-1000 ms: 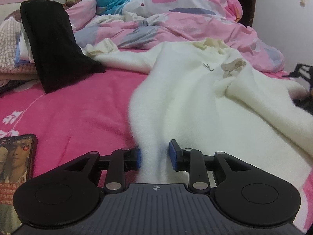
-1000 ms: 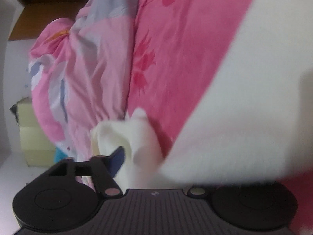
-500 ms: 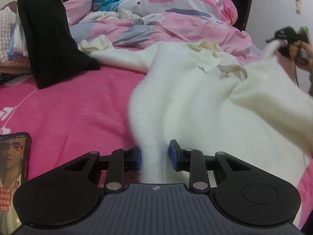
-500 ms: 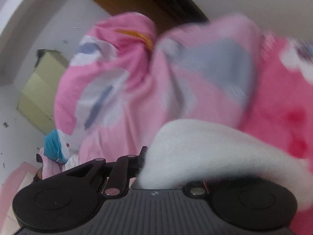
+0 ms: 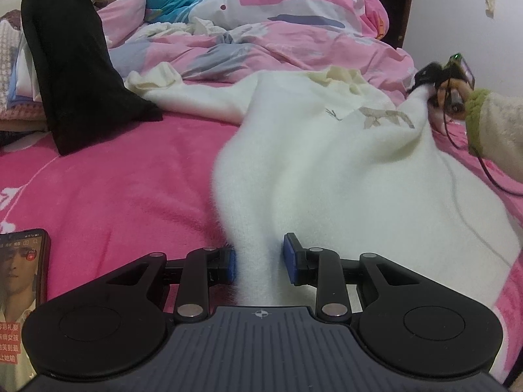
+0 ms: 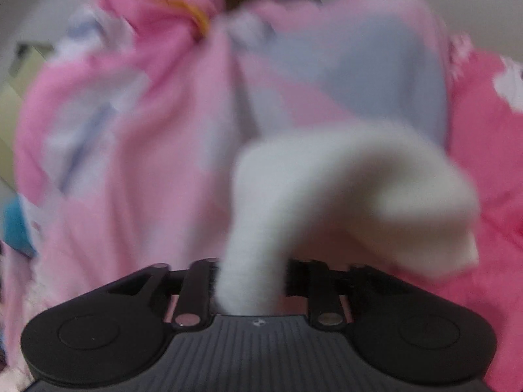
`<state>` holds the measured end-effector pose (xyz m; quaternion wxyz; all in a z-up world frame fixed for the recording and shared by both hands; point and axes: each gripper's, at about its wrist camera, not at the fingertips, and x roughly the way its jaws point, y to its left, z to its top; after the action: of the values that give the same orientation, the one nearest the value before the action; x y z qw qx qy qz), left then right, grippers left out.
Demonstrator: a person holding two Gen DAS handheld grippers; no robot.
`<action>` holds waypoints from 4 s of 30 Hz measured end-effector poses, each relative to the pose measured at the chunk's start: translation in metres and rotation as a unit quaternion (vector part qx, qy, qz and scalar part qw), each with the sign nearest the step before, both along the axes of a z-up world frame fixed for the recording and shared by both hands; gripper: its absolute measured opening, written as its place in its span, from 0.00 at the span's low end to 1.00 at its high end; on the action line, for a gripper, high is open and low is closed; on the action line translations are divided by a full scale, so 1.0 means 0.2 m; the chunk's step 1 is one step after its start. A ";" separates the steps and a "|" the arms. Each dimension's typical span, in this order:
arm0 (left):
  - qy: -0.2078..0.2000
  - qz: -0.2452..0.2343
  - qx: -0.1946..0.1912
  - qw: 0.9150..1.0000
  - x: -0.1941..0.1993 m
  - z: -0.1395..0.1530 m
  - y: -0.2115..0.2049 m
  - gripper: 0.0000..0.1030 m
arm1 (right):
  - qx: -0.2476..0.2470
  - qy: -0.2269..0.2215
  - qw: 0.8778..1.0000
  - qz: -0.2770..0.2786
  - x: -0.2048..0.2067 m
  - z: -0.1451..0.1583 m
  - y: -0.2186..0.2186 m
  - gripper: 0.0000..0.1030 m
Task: Fold clothes
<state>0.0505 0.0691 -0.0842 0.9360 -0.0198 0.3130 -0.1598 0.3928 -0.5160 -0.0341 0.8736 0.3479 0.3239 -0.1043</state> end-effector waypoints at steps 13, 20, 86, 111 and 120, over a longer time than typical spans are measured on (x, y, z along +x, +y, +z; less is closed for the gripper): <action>0.024 0.019 -0.044 0.999 0.02 0.00 0.04 0.27 | 0.050 0.078 0.990 0.103 -0.89 0.31 -0.26 0.91; 0.060 0.023 -0.078 0.995 0.07 0.01 0.08 0.28 | 0.059 0.018 0.975 0.214 -1.71 0.44 0.04 0.95; 0.184 0.116 -0.330 0.919 0.73 0.12 0.20 0.55 | 0.080 -0.035 0.985 0.147 -1.81 0.13 0.30 0.65; -0.013 0.200 -0.163 0.966 1.21 0.34 0.16 0.12 | 0.082 -0.117 0.988 0.064 -0.93 -0.05 0.12 0.11; -0.096 0.189 -0.014 0.977 1.24 0.20 0.00 0.12 | 0.052 -0.109 0.992 0.042 -0.81 -0.18 0.10 0.09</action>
<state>0.2986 0.0698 -0.0436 0.9747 -0.0760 0.2096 0.0148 0.2304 -0.4964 -0.0692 0.8879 0.3882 0.2464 -0.0121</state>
